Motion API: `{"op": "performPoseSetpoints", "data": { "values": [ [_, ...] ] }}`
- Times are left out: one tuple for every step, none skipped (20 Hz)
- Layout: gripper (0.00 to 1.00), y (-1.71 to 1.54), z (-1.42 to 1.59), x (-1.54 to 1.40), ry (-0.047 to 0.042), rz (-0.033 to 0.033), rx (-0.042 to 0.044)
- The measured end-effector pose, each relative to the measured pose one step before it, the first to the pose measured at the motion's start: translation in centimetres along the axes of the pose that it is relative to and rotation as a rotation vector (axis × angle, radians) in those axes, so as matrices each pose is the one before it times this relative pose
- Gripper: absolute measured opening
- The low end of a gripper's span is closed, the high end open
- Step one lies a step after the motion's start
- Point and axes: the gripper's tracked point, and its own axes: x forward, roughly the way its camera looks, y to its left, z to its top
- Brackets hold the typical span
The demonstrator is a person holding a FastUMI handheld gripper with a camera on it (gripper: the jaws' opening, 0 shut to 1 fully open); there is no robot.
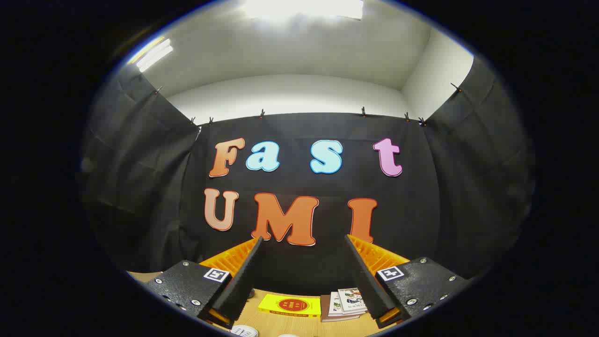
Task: Open the storage box then place both shoes into the box .Put the left shoe in first, then the right shoe, with the right side of both shoes facing outward in a uniform manner.
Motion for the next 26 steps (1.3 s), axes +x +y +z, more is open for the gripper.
{"op": "performPoseSetpoints", "data": {
  "values": [
    [0.99,-0.014,0.093,-0.053,-0.0006,0.00045,0.00107],
    [0.99,-0.087,0.04,-0.157,-0.00134,0.00042,0.00042],
    [0.99,0.077,0.055,0.006,-0.00181,0.00273,-0.00114],
    [0.99,0.189,0.043,-0.054,-0.00153,0.00473,-0.00312],
    [0.99,-0.092,0.06,-0.087,0.00017,-0.00109,-0.00392],
    [0.99,-0.025,0.01,-0.02,-0.0006,-0.00087,-0.00326],
    [0.99,0.095,0.031,-0.006,-0.00175,-0.00203,-0.00219],
    [0.99,0.037,-0.003,0.034,-0.00042,0.00186,-0.00159],
    [0.99,0.093,0.025,-0.038,-0.00074,0.001,-0.00195],
    [0.99,0.077,-0.052,0.033,0.00031,0.00226,-0.00059],
    [0.99,0.089,-0.063,0.004,0.00065,0.00364,-0.00002],
    [0.99,0.096,-0.102,0.065,0.0014,0.00272,0.00076],
    [0.99,0.08,-0.023,0.055,0.00161,0.00245,0.00196],
    [0.99,0.121,-0.035,-0.027,0.00145,0.00389,0.0034],
    [0.99,0.162,-0.2,0.028,0.00345,0.00563,0.00261],
    [0.99,0.259,-0.14,-0.025,0.00337,0.00843,0.00246],
    [0.99,0.294,-0.079,0.057,0.00286,0.01,0.00126],
    [0.99,0.321,-0.189,0.075,0.00333,0.00838,0.00014],
    [0.99,0.357,-0.279,0.046,0.00336,0.00805,-0.0011],
    [0.99,0.252,-0.438,0.044,0.01307,0.00177,-0.0046],
    [0.99,0.176,-0.634,0.061,0.01569,0.00242,-0.00615],
    [0.99,0.424,-0.555,0.035,0.01429,0.00636,-0.00182],
    [0.99,0.719,-0.641,0.105,0.01471,0.01568,0.00293],
    [0.99,0.676,-0.584,0.025,0.01362,0.01793,0.00691],
    [0.99,0.787,-0.549,0.011,0.0125,0.02502,0.01004],
    [0.99,1.028,-0.563,0.165,0.01066,0.02923,0.01511]
  ]
}}
